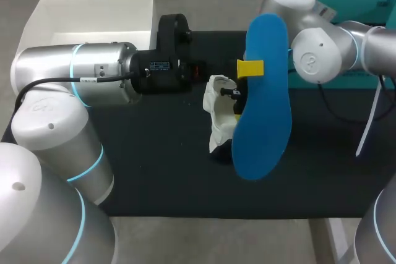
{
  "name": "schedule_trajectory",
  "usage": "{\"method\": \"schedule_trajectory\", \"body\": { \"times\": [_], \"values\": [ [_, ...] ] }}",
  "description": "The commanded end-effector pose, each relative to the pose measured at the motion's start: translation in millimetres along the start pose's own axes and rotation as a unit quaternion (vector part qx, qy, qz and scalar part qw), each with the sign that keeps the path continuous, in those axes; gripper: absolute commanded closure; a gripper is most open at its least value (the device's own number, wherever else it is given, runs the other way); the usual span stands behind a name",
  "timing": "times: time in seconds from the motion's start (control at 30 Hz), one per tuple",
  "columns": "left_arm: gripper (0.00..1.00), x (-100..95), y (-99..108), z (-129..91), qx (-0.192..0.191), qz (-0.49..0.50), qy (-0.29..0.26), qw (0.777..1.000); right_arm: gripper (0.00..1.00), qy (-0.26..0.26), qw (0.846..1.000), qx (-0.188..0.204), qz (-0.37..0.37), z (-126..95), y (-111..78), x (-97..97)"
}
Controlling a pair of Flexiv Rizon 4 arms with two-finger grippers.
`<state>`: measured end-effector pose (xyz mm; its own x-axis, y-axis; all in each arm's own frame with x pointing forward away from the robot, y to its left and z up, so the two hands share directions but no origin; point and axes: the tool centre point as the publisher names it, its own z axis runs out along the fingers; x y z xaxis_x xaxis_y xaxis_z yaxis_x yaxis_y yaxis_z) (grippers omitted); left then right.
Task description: Take the shoe out of the shoebox, open the shoe tongue, remove and reinsert the insole, then place the shoe into the shoebox
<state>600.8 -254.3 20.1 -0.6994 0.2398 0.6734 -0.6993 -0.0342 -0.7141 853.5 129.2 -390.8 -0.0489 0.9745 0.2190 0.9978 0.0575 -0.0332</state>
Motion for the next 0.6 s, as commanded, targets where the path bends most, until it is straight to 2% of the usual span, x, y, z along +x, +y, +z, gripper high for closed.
{"method": "schedule_trajectory", "body": {
  "times": [0.03,0.17,0.2,0.23,0.27,0.4,0.6],
  "values": [
    [1.00,-2.0,-0.6,4.1,0.001,0.000,0.001,1.000,1.00,0.000,1.000,-0.003,0.007,3.4,-5.8,-2.6],
    [1.00,-2.0,-0.6,4.1,0.001,0.000,0.001,1.000,1.00,0.006,1.000,-0.002,0.017,7.8,-7.8,-3.0],
    [1.00,-2.0,-0.6,4.1,0.001,0.000,0.001,1.000,0.51,0.007,1.000,-0.002,0.017,7.6,-8.5,-2.6],
    [1.00,-2.0,-0.6,4.1,0.001,0.000,0.001,1.000,0.09,0.010,1.000,-0.003,0.020,6.4,-9.4,-1.7],
    [1.00,-2.0,-0.6,4.1,0.001,0.000,0.001,1.000,0.00,0.012,1.000,-0.003,0.024,4.8,-11.0,-1.0],
    [1.00,-2.0,-0.6,4.1,0.001,0.000,0.001,1.000,0.00,0.028,0.999,-0.006,0.026,-9.2,-21.0,2.7],
    [1.00,-2.0,-0.6,4.1,0.001,0.000,0.001,1.000,0.00,0.040,0.999,-0.020,-0.011,-44.6,-35.3,6.8]
  ]
}}
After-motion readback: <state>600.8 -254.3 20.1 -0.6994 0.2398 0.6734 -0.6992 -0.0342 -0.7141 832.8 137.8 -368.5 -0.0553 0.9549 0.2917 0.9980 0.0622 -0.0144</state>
